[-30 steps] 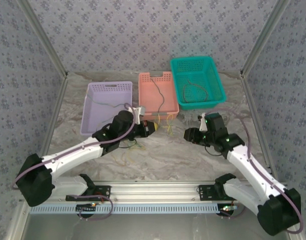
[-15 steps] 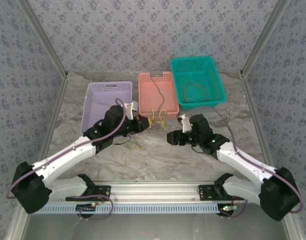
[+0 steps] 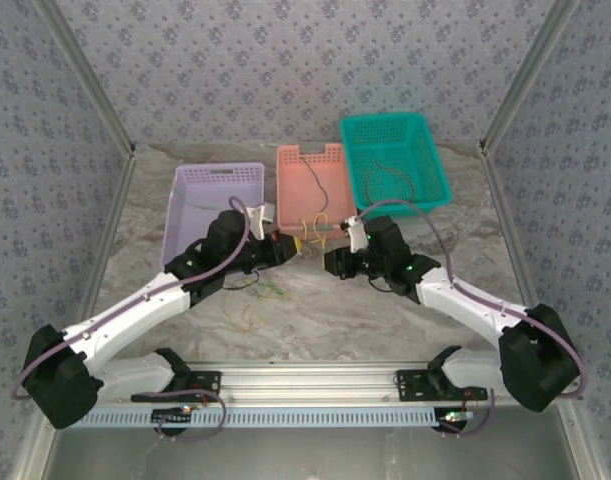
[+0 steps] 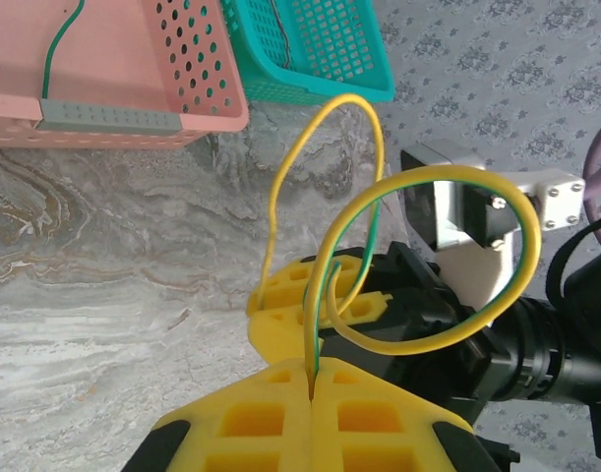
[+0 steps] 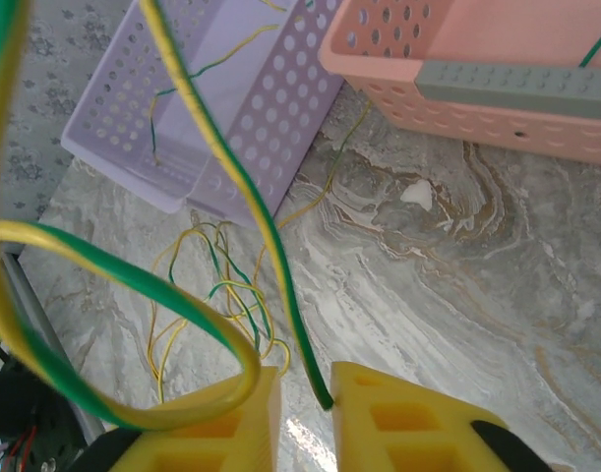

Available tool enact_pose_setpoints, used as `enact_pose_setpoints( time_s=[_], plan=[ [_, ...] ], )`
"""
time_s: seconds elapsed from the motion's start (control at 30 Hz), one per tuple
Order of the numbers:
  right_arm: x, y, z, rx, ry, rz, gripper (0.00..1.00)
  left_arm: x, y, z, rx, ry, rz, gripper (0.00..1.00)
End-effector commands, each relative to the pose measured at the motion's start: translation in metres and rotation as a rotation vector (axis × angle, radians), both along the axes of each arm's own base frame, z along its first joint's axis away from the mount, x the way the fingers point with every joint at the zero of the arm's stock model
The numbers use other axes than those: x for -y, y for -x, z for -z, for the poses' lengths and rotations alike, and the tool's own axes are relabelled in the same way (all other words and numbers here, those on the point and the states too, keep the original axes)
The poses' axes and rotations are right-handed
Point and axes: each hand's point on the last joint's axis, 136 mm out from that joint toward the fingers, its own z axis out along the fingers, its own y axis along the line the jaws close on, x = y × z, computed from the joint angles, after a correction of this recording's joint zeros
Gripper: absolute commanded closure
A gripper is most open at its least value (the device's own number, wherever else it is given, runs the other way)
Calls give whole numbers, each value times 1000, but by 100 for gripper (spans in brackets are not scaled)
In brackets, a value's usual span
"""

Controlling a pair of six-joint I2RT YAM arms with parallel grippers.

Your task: Untangle the cables

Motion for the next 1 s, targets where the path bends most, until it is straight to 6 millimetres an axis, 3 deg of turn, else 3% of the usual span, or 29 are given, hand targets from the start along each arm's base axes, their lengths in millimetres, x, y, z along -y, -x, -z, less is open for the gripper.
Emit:
enact_pose_setpoints(
  time_s=[0.0, 0.1, 0.23, 0.4, 0.57, 0.67, 0.77, 0.83, 0.97],
  plan=[
    [-5, -10, -12, 44, -17, 15, 85, 0, 1, -34, 50, 55, 15, 100],
    [-2, -13, -13, 53, -8, 41, 100, -2, 2, -35, 52, 50, 9, 100],
    [11, -15, -8, 61, 72, 98, 100, -16, -3, -44, 65, 40, -23, 100],
    [44, -20, 9, 59, 244, 230, 100, -37, -9, -68, 93, 4, -60, 100],
    [74, -26, -4, 130, 298, 370, 100, -68, -10, -68, 93, -156, -138, 100],
    [87, -24, -16, 171, 336, 420, 100, -91, -14, -68, 107, -247, -204, 100],
    [96, -19, -25, 202, 401, 440, 100, -127, -24, -74, 128, -377, -303, 100],
    [102, -15, -27, 210, 440, 450, 100, -154, -37, -83, 140, -460, -378, 100],
    [109, -7, -32, 228, 466, 476, 100, -187, -69, -88, 97, -511, -451, 100]
  ],
)
